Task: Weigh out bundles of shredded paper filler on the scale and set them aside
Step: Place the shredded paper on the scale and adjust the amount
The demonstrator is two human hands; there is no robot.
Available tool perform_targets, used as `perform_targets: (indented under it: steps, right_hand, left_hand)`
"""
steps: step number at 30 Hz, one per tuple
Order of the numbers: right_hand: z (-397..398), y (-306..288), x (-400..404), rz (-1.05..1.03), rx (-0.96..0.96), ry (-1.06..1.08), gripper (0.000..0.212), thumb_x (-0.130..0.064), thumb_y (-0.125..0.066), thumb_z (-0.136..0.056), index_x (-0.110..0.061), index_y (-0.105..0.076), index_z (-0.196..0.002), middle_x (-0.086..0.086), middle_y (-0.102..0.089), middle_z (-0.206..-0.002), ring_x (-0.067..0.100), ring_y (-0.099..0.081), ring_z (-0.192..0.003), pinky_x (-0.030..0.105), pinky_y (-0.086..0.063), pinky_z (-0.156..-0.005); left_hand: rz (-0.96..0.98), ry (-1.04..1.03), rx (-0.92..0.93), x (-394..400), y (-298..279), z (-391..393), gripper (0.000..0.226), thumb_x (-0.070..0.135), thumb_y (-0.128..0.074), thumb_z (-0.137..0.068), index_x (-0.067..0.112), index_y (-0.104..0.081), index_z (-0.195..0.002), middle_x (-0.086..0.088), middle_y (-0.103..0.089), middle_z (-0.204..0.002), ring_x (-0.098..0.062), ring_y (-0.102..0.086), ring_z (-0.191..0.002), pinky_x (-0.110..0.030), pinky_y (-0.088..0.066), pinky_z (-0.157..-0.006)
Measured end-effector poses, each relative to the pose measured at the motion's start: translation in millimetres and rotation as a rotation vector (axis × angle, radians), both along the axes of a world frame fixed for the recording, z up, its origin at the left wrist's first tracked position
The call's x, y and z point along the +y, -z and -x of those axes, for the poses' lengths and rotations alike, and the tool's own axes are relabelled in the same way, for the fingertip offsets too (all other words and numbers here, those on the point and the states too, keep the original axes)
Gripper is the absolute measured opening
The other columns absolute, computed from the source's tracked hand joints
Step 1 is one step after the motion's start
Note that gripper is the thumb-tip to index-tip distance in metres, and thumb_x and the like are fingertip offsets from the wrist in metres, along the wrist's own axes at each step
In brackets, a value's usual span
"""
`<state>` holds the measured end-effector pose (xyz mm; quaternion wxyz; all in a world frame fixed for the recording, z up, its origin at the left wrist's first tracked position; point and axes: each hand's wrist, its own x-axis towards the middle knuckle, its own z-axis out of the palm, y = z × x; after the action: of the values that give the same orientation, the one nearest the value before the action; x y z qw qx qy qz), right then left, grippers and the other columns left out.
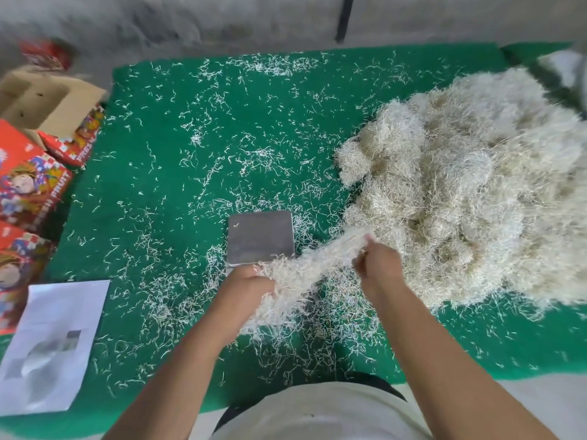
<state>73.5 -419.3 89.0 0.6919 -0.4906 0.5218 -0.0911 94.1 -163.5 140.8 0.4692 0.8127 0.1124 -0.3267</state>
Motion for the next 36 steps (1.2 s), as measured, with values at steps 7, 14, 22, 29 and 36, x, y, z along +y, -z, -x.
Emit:
perform_targets:
  steps: [7,14,22,29,36]
  right_hand:
    - [34.4,2.0,-156.9,0.354,0.417,0.021,0.031,-0.025,-0.065,-0.105,-0.007,-0.060,-0.130,0.001,-0.068,-0.109,0.010,-0.064,-0.073,0.015,-0.057,-0.064]
    - [52.6,21.7,-140.2,-0.104,0.122,0.048,0.044,-0.014,-0.062,-0.105,-0.002,-0.052,-0.146,0.022,-0.058,-0.139,0.035,-0.065,-0.117,0.048,-0.057,-0.102]
    - [109.7,29.8,-50.6,0.007,0.276,-0.437,0.046,-0.019,-0.060,-0.107,-0.009,-0.047,-0.150,0.013,-0.070,-0.123,0.032,-0.071,-0.107,0.049,-0.059,-0.094]
    - [135.8,30.2,-34.8,0.010,0.319,-0.502,0.017,-0.021,-0.063,-0.106,-0.015,-0.067,-0.121,0.004,-0.081,-0.100,0.027,-0.078,-0.094,0.039,-0.060,-0.079]
    - [101.7,24.9,-15.8,0.070,0.240,-0.484,0.015,-0.016,-0.059,-0.107,-0.017,-0.069,-0.118,0.003,-0.080,-0.107,0.028,-0.076,-0.099,0.042,-0.061,-0.083]
  left_hand:
    - [-0.328,-0.229,-0.140,76.4,-9.3,-17.4,0.018,0.000,-0.061,-0.096,0.015,-0.071,-0.100,-0.006,-0.068,-0.097,-0.018,-0.061,-0.074,-0.034,-0.056,-0.065]
    - [-0.273,-0.143,-0.345,62.4,-8.6,-56.9,0.011,0.016,-0.062,-0.095,0.012,-0.064,-0.084,-0.008,-0.065,-0.073,-0.021,-0.051,-0.058,-0.027,-0.044,-0.052]
    - [-0.370,0.459,-0.518,-4.8,55.1,-132.5,0.060,0.017,-0.075,-0.092,0.009,-0.053,-0.148,-0.011,-0.048,-0.139,-0.021,-0.051,-0.117,-0.028,-0.047,-0.100]
    - [-0.274,0.378,-0.482,6.7,75.2,-130.1,0.053,0.022,-0.084,-0.085,0.031,-0.066,-0.135,-0.006,-0.042,-0.157,-0.025,-0.040,-0.143,-0.035,-0.029,-0.117]
    - [-0.312,-0.003,-0.594,86.2,45.9,-73.5,0.024,0.029,-0.068,-0.094,0.037,-0.067,-0.117,0.015,-0.060,-0.130,-0.007,-0.056,-0.116,-0.041,-0.046,-0.105]
